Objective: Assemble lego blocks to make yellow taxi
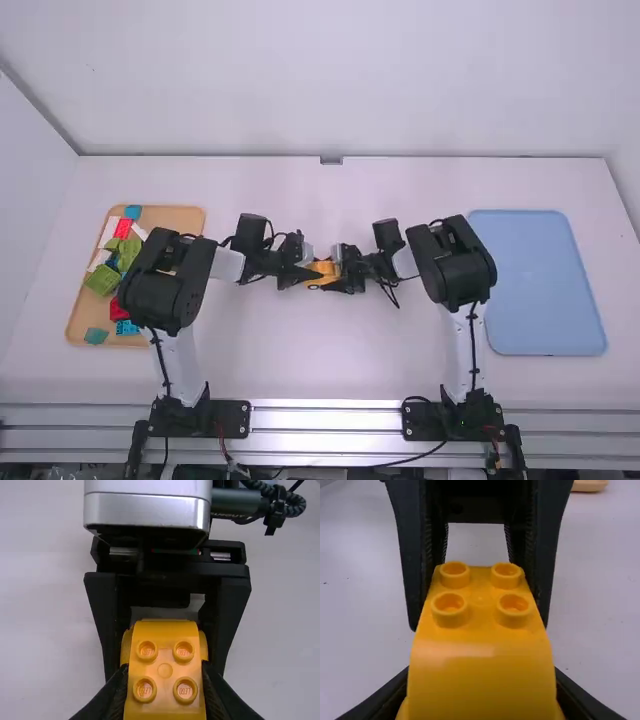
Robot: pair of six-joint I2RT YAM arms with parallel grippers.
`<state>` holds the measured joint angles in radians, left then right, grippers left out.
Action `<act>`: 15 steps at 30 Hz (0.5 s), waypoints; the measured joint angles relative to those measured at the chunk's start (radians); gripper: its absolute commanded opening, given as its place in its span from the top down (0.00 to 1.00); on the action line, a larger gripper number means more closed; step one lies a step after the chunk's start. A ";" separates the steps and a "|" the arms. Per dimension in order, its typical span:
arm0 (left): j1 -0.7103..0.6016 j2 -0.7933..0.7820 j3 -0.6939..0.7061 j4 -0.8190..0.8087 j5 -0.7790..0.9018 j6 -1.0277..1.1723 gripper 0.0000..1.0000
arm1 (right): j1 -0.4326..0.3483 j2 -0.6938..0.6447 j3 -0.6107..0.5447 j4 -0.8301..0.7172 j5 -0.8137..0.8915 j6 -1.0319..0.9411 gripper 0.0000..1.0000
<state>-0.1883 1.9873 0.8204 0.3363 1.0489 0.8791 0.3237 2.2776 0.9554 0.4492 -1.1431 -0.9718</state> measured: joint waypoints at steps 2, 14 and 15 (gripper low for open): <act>0.002 0.000 0.005 -0.021 0.005 0.013 0.98 | 0.002 0.000 0.000 -0.001 -0.002 -0.001 0.50; -0.010 -0.010 0.010 -0.052 -0.023 0.049 0.98 | 0.003 0.000 0.000 -0.003 -0.003 -0.003 0.50; -0.013 -0.013 0.010 -0.053 -0.031 0.049 0.98 | 0.002 0.000 0.000 -0.003 -0.003 -0.003 0.50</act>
<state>-0.2012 1.9739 0.8307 0.2829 1.0183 0.9283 0.3260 2.2776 0.9554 0.4461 -1.1465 -0.9745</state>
